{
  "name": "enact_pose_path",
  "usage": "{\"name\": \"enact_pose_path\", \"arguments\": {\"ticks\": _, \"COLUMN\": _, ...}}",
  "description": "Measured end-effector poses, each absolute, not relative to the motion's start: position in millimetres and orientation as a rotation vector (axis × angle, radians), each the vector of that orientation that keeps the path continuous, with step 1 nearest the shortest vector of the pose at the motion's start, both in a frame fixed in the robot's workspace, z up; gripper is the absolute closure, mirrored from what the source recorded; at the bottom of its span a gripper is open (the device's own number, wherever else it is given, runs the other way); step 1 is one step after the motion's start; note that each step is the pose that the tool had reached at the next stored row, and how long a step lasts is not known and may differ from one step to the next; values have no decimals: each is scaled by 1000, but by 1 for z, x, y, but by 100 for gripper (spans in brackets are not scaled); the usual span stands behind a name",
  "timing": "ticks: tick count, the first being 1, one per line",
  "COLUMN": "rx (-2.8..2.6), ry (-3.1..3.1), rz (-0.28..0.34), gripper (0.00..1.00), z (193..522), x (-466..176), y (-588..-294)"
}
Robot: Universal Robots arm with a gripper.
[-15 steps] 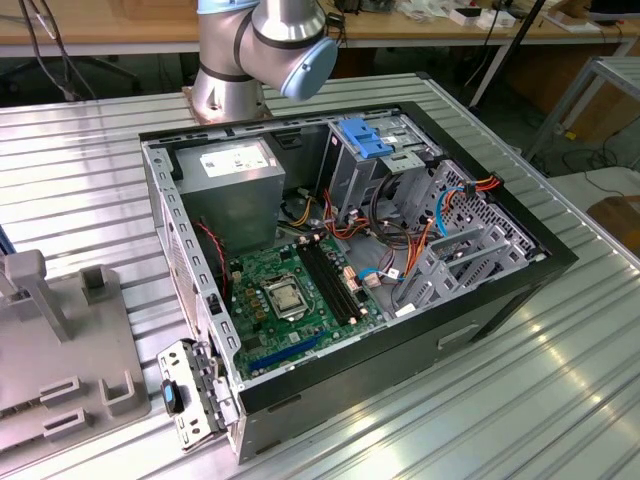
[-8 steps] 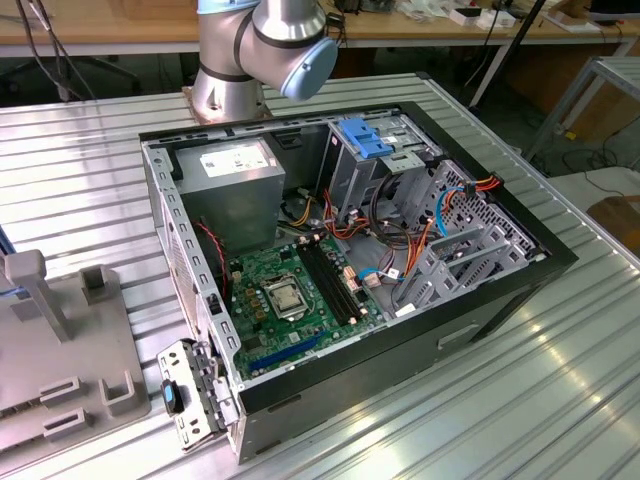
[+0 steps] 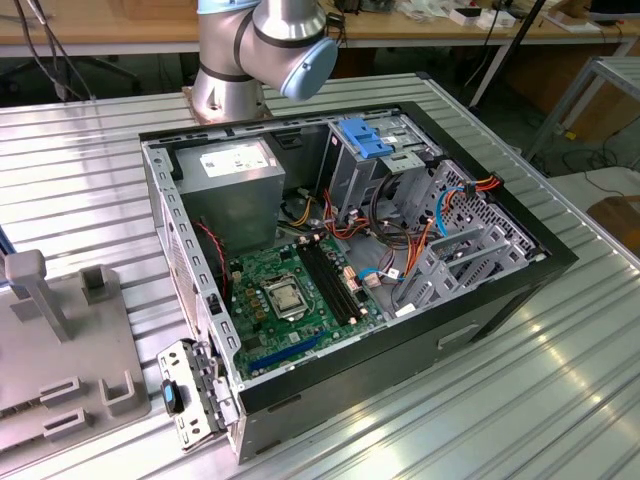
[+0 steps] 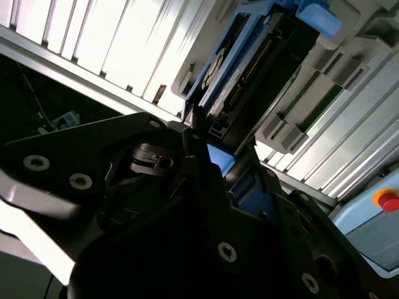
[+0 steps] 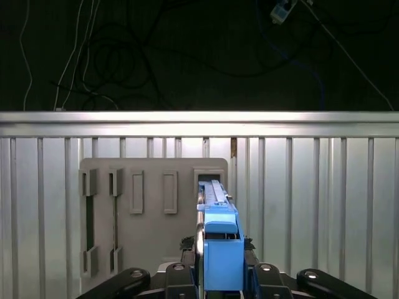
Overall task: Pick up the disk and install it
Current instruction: 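Pick up the disk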
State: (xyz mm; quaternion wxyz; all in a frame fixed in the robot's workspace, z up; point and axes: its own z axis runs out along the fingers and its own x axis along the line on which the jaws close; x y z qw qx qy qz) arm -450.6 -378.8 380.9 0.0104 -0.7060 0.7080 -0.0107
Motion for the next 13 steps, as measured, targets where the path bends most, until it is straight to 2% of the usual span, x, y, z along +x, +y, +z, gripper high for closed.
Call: {"name": "enact_pose_path", "arguments": {"ticks": 13, "rx": -2203, "ry": 2210, "rz": -33, "gripper": 63, "z": 427, "x": -451, "y": -379}}
